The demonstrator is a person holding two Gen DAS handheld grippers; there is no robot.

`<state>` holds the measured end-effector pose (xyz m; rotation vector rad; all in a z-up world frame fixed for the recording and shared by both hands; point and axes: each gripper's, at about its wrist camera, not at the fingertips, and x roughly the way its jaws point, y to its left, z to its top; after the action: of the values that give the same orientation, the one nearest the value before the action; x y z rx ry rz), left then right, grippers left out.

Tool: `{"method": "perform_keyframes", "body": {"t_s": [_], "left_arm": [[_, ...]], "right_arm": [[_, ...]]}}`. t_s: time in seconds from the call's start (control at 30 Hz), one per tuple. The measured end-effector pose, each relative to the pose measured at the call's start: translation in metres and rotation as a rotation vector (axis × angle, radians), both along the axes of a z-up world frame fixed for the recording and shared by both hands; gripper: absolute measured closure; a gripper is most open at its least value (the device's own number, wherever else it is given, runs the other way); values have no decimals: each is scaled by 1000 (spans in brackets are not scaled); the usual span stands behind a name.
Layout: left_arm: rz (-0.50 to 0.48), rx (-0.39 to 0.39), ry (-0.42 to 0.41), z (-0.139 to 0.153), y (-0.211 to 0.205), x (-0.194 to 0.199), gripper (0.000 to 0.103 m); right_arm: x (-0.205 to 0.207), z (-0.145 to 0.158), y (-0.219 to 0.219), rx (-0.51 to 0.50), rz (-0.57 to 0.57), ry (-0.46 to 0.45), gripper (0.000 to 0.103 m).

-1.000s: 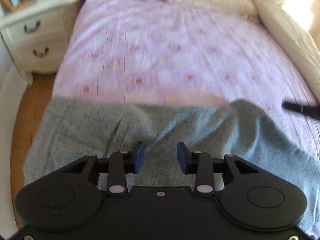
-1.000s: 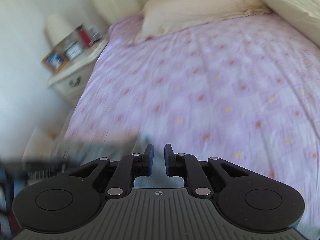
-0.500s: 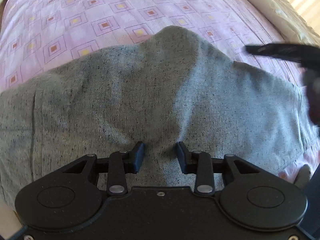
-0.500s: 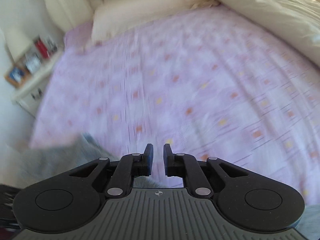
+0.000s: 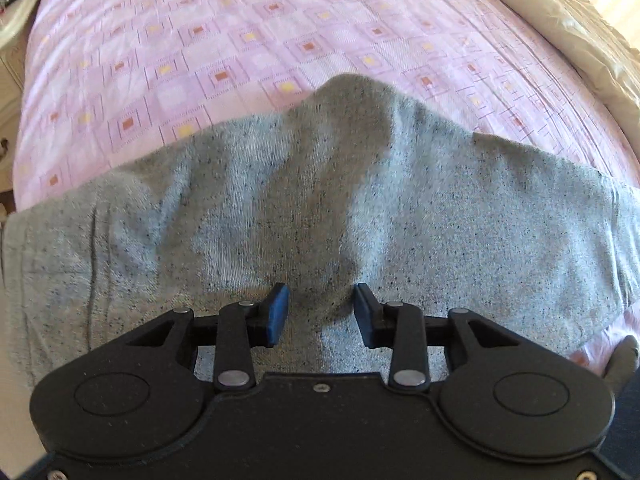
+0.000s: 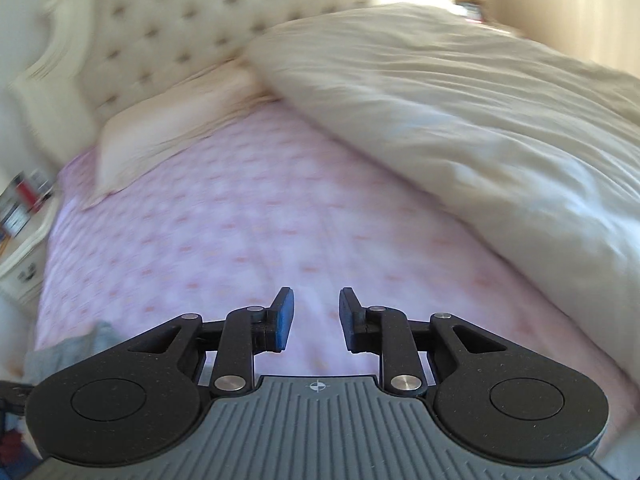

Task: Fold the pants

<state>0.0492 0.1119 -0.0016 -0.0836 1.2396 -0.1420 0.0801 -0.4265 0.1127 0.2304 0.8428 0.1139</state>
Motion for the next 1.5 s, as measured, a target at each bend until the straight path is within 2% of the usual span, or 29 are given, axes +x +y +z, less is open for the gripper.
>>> {"method": "perform_keyframes", "body": {"t_s": [0.13,0.2,0.23,0.3,0.4,0.47,0.53,0.6,0.67,0.87,0.9,0.93,0.97,1.03,1.1,1.13,1.23,1.4,1.5], "left_arm": [[-13,50,-40,10,-10,-1,58],[-24,80,-53,14,-17,0,58],[-30,88,-60,17,-22,-1,58],[-43,101,-67,21,-29,-4,58],[-49,101,-72,25,-46,-6,58],[-61,97,-83,26,-60,-6,58],[-68,97,-99,29,-75,-8,58],[-77,85,-111,30,-88,-9,58],[-81,71,-119,30,-100,-8,58],[-82,24,-138,29,-125,-1,58],[-83,19,-133,27,-129,0,58],[-86,15,-129,26,-133,2,58],[-92,15,-126,25,-137,3,58],[-113,20,-126,23,-149,7,58],[-137,23,-132,23,-161,10,58],[-150,25,-135,24,-167,11,58],[-190,6,-144,22,-187,18,58],[-294,-19,-156,18,-242,32,58],[-319,-57,-145,13,-268,44,58]], "right_arm": [[-27,-37,-52,-17,-138,55,76],[-40,-60,-72,-36,-188,95,66],[-47,-71,-81,-46,-211,114,64],[-59,-94,-97,-56,-259,148,64],[-77,-119,-123,-13,-320,180,64],[-86,-131,-136,27,-359,181,63],[-92,-143,-147,64,-383,178,57],[-95,-153,-155,96,-405,185,45],[-99,-161,-160,135,-414,175,42],[-92,-169,-158,202,-405,63,37],[-88,-171,-155,199,-400,58,40],[-84,-170,-150,179,-390,51,49],[-79,-170,-146,164,-367,60,93],[-77,-160,-139,131,-314,42,93],[-85,-140,-134,33,-299,-17,94],[-88,-138,-139,37,-315,-26,94],[-78,-167,-157,117,-364,103,93],[-80,-171,-156,121,-358,74,93],[-84,-172,-161,148,-356,75,93]]}}
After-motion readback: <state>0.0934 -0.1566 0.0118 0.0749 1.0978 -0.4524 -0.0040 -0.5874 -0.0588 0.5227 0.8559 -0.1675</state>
